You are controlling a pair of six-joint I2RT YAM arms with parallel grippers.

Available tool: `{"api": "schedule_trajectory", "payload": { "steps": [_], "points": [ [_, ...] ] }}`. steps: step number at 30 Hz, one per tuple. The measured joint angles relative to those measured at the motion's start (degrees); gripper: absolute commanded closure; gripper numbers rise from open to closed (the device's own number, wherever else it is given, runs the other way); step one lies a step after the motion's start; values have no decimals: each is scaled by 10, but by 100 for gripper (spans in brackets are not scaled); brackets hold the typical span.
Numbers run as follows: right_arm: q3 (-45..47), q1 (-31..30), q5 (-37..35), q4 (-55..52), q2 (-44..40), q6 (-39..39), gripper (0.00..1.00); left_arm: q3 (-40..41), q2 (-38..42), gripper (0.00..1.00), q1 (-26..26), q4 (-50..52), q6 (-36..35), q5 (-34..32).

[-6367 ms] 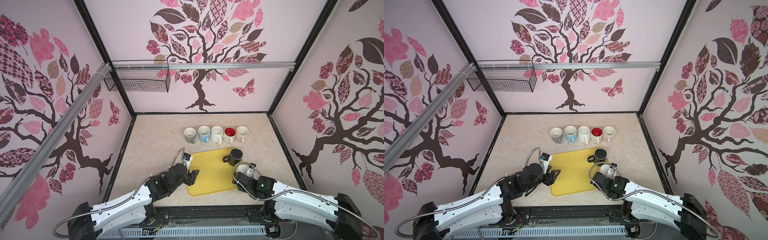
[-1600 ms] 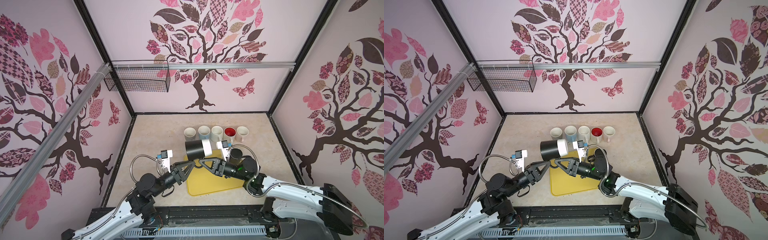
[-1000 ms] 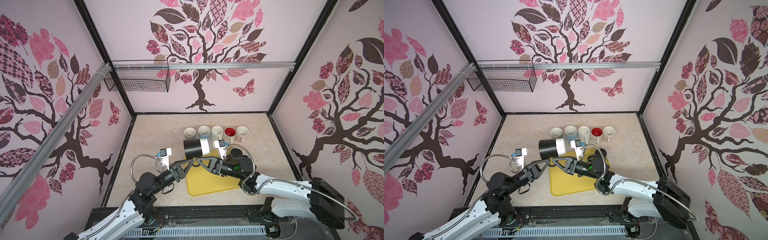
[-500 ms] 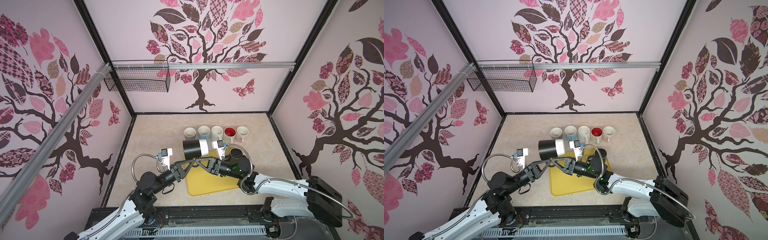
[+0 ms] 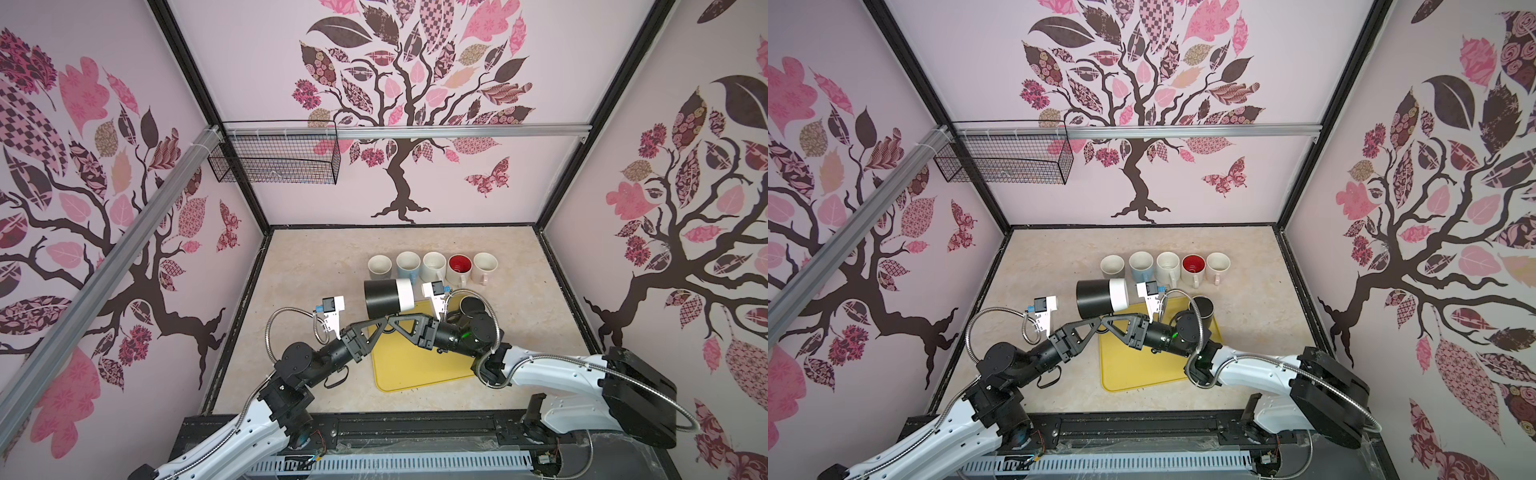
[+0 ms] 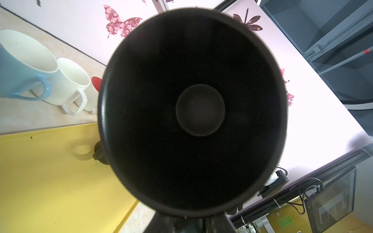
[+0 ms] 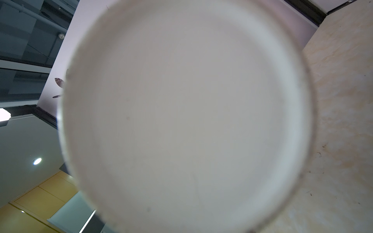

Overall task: Turn the mug right side up
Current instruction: Place the mug at the top-center of the table.

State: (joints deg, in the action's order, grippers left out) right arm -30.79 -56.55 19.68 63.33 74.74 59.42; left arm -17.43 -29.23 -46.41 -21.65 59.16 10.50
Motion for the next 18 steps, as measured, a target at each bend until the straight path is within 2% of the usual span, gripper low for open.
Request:
{"api": "schedule_trajectory", "payload": {
  "steps": [2,5,6,10,11,16,18],
  "points": [
    [0,0,-1,10,6,-4,100,0,0,84,0,2,8,-2],
    [1,0,-2,26,16,-5,100,0,1,98,1,4,9,-6],
    [1,0,-2,30,18,-4,100,0,1,100,1,5,9,-7],
    [1,0,-4,42,29,-2,99,0,4,100,2,12,8,-12],
    [1,0,-4,45,31,-1,94,0,5,100,2,13,8,-13],
    [2,-3,0,49,39,5,58,0,18,100,2,36,-7,-21],
    [3,-5,3,36,39,7,50,0,26,100,2,56,-17,-27]
  ]
}}
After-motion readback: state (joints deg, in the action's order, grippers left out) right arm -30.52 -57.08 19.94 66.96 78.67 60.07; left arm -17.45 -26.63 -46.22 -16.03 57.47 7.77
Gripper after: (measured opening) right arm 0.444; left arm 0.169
